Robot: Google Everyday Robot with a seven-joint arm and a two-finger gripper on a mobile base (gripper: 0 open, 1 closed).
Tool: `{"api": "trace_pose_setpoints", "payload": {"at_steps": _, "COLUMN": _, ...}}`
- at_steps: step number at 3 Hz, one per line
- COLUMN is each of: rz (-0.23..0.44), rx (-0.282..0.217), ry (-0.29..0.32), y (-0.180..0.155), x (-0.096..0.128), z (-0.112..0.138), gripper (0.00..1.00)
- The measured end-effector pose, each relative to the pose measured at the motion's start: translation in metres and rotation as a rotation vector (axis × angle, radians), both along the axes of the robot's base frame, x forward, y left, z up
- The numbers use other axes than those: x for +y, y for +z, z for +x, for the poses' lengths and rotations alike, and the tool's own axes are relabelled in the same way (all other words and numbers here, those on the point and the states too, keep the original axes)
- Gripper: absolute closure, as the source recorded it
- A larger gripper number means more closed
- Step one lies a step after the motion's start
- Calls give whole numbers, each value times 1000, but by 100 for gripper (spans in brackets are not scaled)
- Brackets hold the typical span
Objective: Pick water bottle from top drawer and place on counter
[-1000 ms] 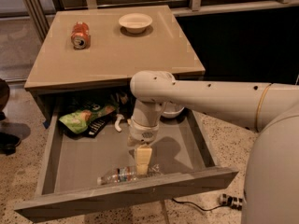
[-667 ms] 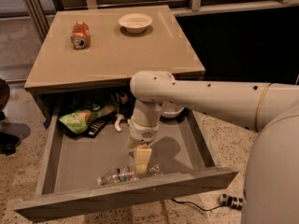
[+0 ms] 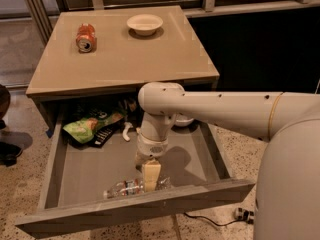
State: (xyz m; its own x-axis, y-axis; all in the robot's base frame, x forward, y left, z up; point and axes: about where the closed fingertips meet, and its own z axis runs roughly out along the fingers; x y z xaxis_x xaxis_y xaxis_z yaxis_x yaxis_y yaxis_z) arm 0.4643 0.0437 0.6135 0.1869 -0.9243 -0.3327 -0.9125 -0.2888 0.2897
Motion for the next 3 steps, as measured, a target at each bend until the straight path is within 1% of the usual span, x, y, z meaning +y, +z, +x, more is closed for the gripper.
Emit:
{"api": "trace_pose_setpoints", "payload": {"at_steps": 1, "rz": 10, "rx": 19, "ry": 8, "y": -10, "x": 4, "z": -7, "gripper": 26}}
{"api": "trace_pose_setpoints", "payload": {"at_steps": 2, "rz": 17, "rx": 29, "ry": 13, "y": -9, "x": 6, "z": -12, "gripper": 26}}
{"api": "trace_pose_setpoints", "payload": {"at_steps": 3, "rz": 17, "rx": 29, "ry": 13, "y": -9, "x": 6, "z": -12, "gripper": 30}}
